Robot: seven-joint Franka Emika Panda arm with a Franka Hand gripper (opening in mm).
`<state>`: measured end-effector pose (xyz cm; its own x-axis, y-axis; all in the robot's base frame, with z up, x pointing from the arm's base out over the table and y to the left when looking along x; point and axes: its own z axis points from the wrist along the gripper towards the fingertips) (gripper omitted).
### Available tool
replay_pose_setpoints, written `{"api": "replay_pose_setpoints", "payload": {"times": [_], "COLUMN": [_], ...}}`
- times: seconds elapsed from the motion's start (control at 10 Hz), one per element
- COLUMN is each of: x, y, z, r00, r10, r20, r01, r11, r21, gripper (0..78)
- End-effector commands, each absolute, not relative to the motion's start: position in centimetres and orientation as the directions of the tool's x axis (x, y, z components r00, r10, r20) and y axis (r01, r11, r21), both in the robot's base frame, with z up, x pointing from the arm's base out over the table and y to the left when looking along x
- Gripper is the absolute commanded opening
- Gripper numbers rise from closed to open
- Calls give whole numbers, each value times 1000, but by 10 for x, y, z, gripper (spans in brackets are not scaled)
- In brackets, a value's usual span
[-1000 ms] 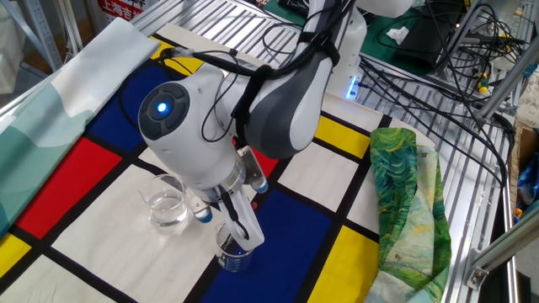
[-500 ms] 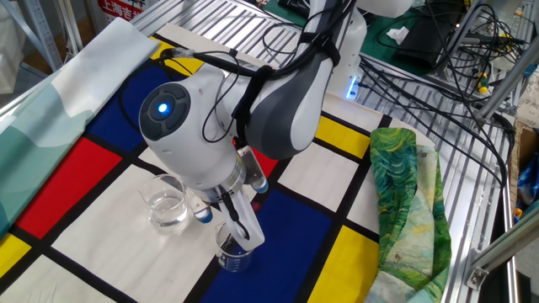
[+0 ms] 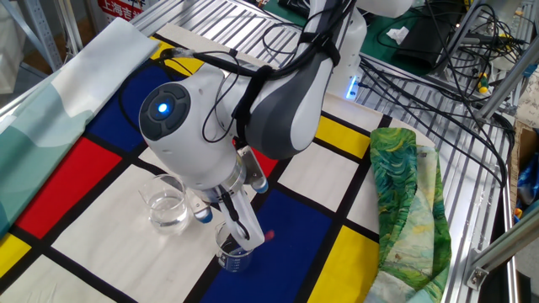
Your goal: Transfer liquid using a dropper
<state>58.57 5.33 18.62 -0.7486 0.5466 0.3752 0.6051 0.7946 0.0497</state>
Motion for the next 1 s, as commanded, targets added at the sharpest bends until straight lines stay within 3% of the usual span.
{"api": "replay_pose_setpoints", "payload": {"times": [0.1, 0.3, 0.4, 1.0], "x": [587, 587, 575, 561], "y": [53, 53, 77, 89], "z": [187, 187, 236, 251], "r00": [-759, -759, -722, -673], "r10": [536, 536, 677, 740], "r20": [369, 369, 146, -1], "r01": [593, 593, 667, 739], "r11": [804, 804, 736, 672], "r21": [51, 51, -115, -36], "gripper": [774, 774, 774, 774]}}
